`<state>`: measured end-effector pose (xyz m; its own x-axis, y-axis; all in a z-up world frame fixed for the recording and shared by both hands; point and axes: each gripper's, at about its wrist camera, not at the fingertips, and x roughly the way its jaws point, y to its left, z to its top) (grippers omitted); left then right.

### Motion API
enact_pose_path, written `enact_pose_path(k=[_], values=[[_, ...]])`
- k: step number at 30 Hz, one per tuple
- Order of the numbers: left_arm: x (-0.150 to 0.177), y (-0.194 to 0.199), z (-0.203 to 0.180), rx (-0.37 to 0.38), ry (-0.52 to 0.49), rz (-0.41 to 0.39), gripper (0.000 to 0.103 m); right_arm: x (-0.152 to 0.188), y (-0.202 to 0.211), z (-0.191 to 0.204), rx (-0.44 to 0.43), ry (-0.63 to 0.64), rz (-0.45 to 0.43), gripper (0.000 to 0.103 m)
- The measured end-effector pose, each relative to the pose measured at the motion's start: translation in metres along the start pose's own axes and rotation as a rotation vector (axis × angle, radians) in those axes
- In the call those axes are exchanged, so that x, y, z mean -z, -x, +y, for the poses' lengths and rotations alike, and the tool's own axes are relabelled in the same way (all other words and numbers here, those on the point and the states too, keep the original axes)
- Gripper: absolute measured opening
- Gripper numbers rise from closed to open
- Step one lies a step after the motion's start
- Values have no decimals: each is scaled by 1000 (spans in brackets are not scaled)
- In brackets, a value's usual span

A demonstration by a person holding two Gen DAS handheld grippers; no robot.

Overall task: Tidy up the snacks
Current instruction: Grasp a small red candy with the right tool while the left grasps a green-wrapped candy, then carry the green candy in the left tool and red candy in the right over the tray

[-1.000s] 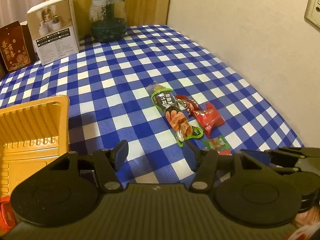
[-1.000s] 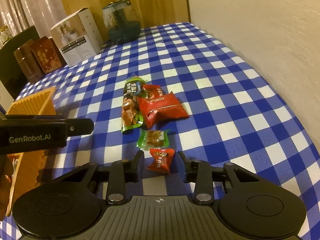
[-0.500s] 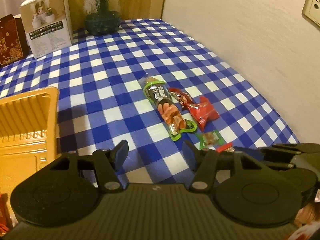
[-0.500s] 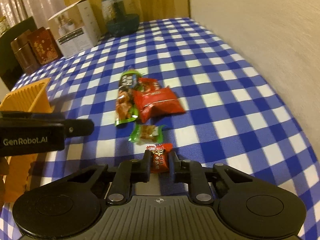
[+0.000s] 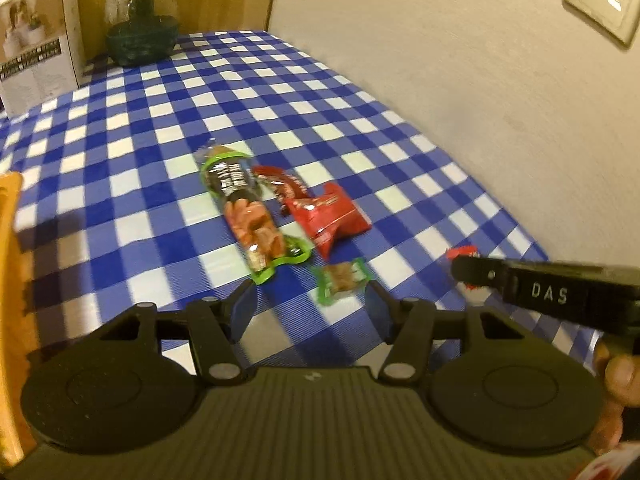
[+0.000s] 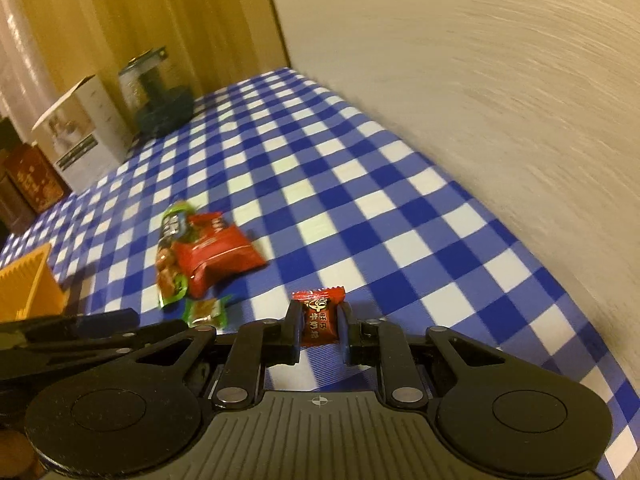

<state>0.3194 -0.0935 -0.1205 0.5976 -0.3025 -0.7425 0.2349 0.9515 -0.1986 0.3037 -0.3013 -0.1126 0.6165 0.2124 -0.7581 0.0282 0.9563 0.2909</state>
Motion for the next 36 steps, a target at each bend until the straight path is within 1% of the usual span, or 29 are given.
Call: enact_pose_path(k=[5, 8, 14, 18, 20, 23, 24, 26, 29, 36], values=[[1, -11, -12, -10, 2, -20, 54, -3, 0, -3, 0, -10, -8, 18], [1, -17, -13, -6, 29, -31, 54, -2, 1, -4, -2, -15, -12, 18], [3, -27, -18, -40, 15, -42, 54, -2, 1, -4, -3, -22, -18, 18], [5, -27, -22, -74, -7, -49, 48, -2, 0, -3, -8, -22, -14, 18], [6, -27, -22, -87, -16, -51, 39, -2, 0, -3, -8, -23, -14, 18], [6, -26, -21, -97, -24, -49, 31, -2, 0, -3, -7, -21, -14, 18], [6, -25, -20, -99, -28, -47, 30, -2, 0, -3, -8, -22, -13, 18], [6, -23, -19, -91, -25, -43, 25, -2, 0, -3, -7, -21, -13, 18], [8, -17, -18, -87, -13, -32, 23, -1, 1, -1, -10, -20, -13, 18], [12, 8, -23, -67, -10, -51, 23, 4, 12, 1, -27, -29, -23, 18]])
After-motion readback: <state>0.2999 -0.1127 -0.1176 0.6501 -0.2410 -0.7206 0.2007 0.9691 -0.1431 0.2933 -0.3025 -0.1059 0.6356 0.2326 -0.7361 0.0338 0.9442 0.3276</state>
